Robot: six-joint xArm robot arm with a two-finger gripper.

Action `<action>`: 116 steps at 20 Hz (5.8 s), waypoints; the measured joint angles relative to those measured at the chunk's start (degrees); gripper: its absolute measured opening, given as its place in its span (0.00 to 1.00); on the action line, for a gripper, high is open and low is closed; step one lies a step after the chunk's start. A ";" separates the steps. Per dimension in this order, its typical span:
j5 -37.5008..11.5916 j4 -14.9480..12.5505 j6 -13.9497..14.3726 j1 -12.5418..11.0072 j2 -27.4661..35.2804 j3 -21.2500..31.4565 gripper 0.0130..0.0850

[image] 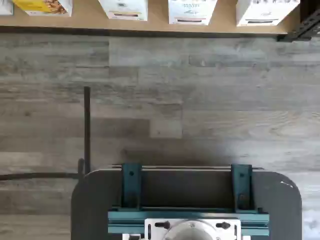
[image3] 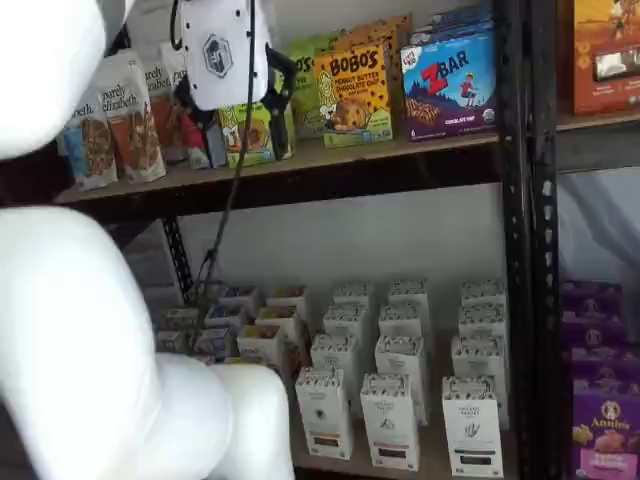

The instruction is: Pick up the white box with a yellow strip in the middle, on the bottom shelf, the fourth box from the left

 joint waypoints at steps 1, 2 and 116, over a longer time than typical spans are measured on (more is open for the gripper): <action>-0.66 2.89 -1.47 -2.87 -0.08 0.51 1.00; -1.10 3.96 -2.10 -3.83 0.00 0.77 1.00; -99.61 11.79 3.79 18.41 75.98 18.49 1.00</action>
